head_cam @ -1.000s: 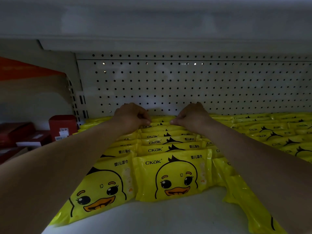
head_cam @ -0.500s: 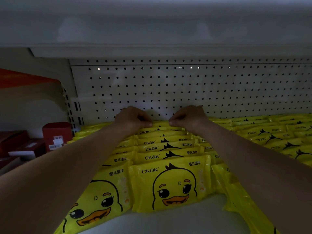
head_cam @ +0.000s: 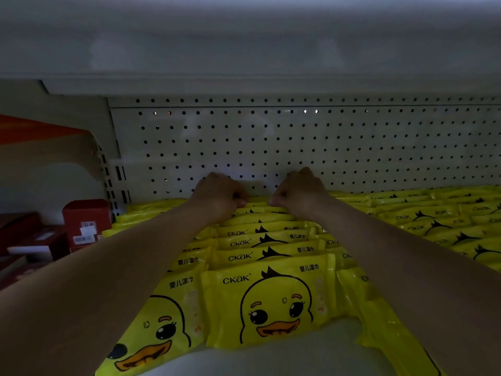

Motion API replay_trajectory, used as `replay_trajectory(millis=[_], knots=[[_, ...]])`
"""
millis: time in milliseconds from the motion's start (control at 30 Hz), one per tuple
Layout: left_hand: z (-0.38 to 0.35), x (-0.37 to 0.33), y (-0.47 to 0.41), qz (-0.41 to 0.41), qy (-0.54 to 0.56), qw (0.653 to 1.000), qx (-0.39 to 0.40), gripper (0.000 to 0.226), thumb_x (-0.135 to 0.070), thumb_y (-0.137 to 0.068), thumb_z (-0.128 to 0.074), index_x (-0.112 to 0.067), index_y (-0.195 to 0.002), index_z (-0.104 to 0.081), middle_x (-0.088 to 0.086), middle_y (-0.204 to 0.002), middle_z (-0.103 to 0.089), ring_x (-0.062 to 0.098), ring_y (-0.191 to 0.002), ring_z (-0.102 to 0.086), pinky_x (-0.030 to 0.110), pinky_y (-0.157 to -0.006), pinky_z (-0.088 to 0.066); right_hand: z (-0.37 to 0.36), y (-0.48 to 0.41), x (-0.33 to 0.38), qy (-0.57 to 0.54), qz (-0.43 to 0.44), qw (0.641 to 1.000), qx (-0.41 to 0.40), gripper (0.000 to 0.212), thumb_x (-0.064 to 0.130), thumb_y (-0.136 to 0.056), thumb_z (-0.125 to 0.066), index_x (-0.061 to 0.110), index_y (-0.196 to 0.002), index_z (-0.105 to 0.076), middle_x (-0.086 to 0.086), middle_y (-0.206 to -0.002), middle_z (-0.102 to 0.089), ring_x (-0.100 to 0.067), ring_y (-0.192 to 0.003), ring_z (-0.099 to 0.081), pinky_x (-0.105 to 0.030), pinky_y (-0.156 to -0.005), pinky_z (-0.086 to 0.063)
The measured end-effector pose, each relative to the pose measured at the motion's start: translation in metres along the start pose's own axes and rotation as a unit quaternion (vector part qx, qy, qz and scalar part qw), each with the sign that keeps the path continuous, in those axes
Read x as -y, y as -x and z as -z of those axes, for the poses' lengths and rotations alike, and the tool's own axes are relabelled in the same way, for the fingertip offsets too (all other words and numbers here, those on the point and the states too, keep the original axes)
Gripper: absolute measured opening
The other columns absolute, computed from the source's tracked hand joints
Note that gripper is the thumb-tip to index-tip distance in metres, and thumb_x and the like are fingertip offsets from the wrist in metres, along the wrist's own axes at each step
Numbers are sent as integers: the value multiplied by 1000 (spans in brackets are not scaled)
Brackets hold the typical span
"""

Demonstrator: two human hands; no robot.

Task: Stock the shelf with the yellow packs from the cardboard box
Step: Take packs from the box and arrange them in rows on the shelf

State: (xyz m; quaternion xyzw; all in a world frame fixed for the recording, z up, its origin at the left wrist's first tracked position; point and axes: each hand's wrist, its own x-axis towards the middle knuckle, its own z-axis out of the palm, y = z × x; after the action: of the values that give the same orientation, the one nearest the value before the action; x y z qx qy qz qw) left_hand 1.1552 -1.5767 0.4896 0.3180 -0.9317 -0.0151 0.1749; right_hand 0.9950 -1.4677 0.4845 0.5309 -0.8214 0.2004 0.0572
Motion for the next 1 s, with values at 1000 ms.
replay_trajectory(millis=[1000], knots=[[11, 10, 8, 47, 70, 996, -17, 39, -51, -90, -60, -36, -126, -62, -6, -130, -61, 20, -122, -53, 34, -102, -42, 6, 3, 7, -4, -19, 1000, -1, 38, 49, -99, -46, 28, -125, -64, 0, -132, -58, -30, -130, -41, -42, -108, -34]])
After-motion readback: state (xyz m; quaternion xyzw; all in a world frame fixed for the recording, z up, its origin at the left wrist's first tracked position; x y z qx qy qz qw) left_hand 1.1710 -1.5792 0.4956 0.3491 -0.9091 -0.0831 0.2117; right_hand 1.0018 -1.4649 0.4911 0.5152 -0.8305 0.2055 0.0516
